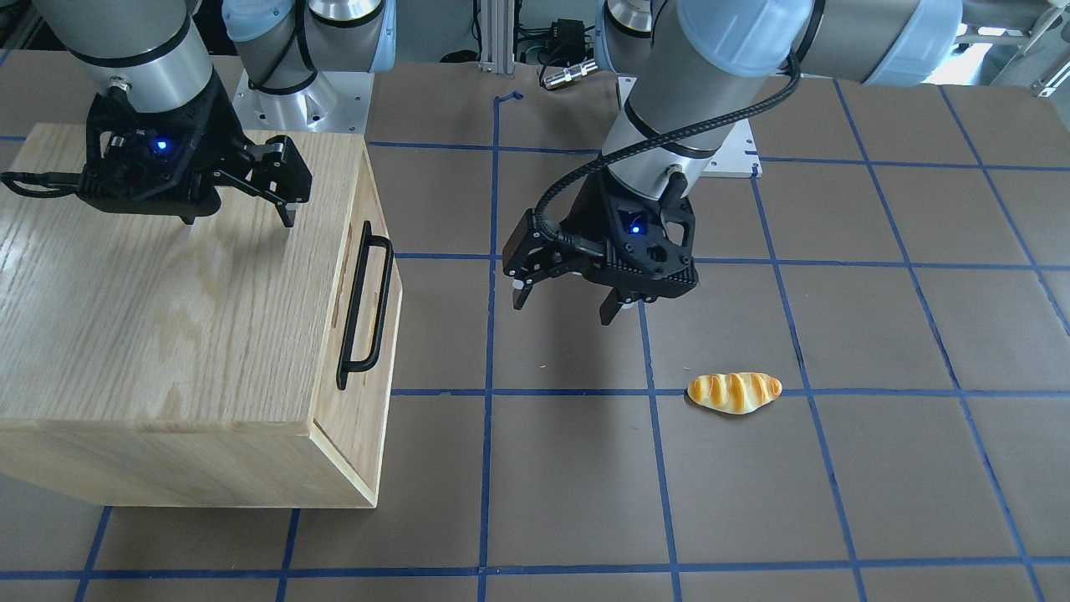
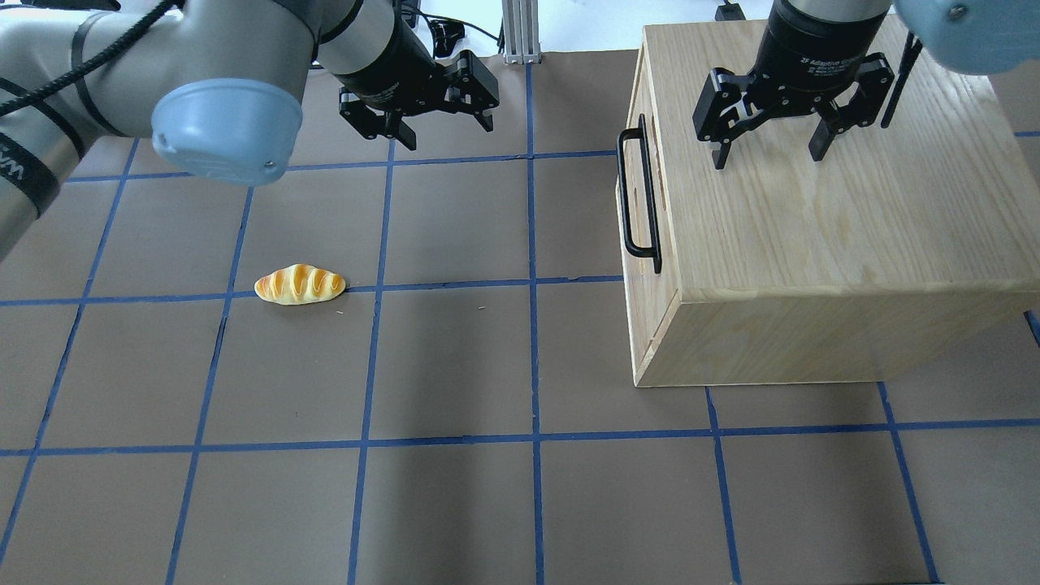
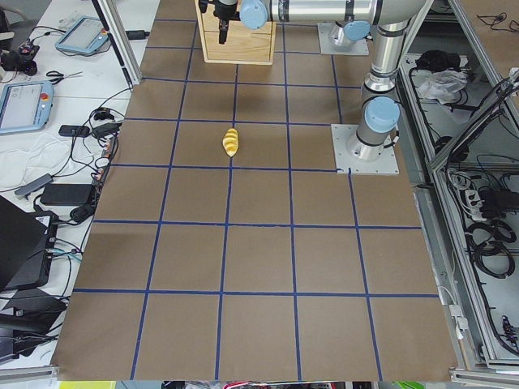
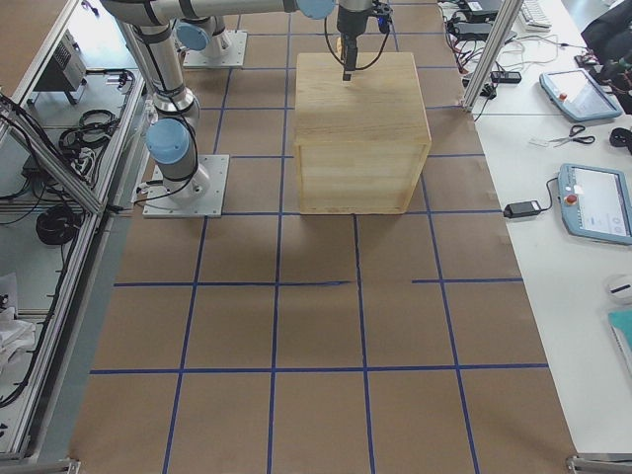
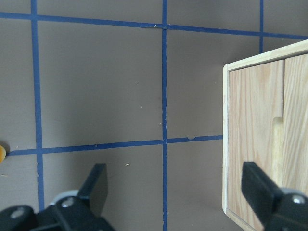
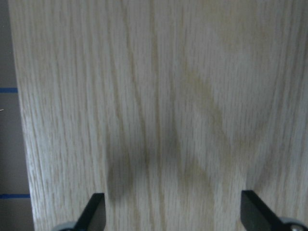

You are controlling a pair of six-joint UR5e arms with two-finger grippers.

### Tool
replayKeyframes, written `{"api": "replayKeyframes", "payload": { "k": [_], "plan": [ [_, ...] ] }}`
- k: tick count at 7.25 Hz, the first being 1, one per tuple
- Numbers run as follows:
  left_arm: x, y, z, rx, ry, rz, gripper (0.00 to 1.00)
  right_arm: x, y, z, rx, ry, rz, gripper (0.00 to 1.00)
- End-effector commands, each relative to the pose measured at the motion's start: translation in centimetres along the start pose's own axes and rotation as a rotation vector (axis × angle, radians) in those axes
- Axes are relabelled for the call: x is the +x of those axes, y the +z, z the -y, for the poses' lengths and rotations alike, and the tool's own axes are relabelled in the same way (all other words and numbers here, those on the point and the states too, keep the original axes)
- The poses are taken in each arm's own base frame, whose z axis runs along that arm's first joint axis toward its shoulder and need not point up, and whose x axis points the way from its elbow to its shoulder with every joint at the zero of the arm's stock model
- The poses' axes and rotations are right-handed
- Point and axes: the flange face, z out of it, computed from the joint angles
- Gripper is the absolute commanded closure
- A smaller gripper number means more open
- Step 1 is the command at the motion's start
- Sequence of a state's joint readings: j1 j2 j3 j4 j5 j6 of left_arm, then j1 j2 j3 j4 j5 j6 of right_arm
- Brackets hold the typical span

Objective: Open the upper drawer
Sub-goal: 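Move the left gripper toward the black drawer handle on the cabinet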

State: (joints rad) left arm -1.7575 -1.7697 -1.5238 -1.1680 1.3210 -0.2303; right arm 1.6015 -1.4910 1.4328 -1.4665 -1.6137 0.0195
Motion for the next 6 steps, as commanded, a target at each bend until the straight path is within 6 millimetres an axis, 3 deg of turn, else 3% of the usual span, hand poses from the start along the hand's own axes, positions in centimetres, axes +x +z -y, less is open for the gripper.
{"api": "replayKeyframes", "payload": {
  "k": [1,6],
  "plan": [
    [3.3,2.4,-1.1,-0.012,0.029,-0.016,0.0,0.0,0.1,0.0,-0.001,-0.001,0.0,0.0],
    [8.3,6.5,-2.6,-0.031,0.13,-0.115,0.0,0.0,0.0,0.0,0.0,0.0,0.0,0.0]
  ]
}}
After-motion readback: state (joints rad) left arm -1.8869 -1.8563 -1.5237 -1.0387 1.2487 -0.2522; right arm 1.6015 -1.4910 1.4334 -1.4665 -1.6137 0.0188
